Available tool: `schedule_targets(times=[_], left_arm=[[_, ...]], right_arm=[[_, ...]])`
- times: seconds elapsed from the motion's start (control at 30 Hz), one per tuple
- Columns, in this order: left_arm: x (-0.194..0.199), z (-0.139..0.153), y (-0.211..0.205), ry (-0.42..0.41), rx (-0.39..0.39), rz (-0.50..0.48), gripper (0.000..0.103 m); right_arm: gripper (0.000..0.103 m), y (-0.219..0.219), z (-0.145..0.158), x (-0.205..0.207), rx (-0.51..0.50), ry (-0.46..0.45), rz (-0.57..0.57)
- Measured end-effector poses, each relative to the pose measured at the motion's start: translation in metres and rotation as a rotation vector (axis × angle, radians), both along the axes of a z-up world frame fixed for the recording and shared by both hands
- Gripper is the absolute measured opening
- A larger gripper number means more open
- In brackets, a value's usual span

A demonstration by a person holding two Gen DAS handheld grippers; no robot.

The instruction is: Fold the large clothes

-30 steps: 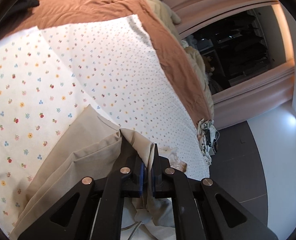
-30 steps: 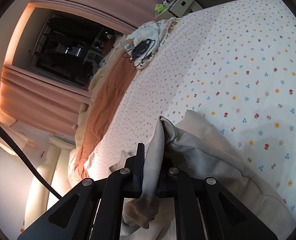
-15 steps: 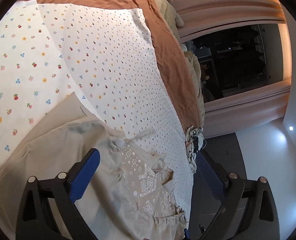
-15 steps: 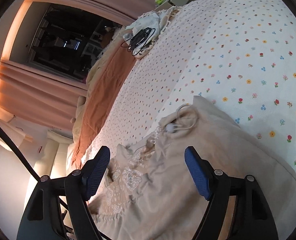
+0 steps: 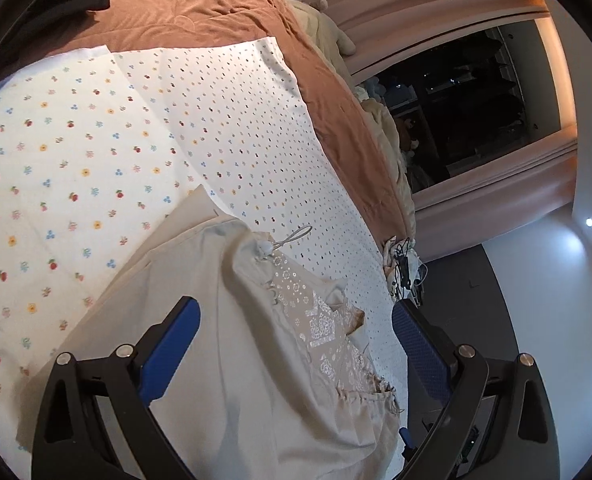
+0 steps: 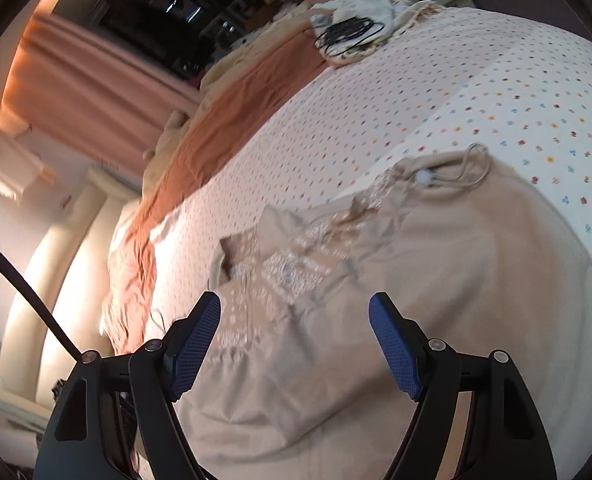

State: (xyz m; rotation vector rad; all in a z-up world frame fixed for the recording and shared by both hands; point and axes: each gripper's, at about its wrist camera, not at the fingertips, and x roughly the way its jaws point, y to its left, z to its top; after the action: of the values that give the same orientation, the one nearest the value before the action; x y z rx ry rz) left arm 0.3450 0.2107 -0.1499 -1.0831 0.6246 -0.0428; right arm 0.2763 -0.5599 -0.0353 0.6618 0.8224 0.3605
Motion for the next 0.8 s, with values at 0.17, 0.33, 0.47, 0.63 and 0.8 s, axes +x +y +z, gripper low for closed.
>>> schedule_targets(times=[0.17,0.33,0.47,0.63,0.8], left_arm=[[-0.032,0.002,0.005,0.012,0.038,-0.001,0.094],[-0.064,-0.006,0.021,0.045,0.049,0.03,0.083],[-0.092,-0.016,0.037,0.071,0.048,0.091,0.076],[-0.122,-0.031,0.052,0.084,0.026,0.144,0.074],[-0.135,-0.051,0.051,0.107,-0.009,0.148,0.073]], right_arm=[[0.055,0.036,0.01,-0.006,-0.058,0.015,0.083],[0.048,0.074,0.017,-0.004,-0.139,0.023,0.164],[0.048,0.106,0.021,-0.001,-0.216,0.017,0.227],[0.041,0.143,0.021,0.007,-0.301,0.023,0.291],[0.041,0.18,0.007,0.019,-0.378,0.076,0.337]])
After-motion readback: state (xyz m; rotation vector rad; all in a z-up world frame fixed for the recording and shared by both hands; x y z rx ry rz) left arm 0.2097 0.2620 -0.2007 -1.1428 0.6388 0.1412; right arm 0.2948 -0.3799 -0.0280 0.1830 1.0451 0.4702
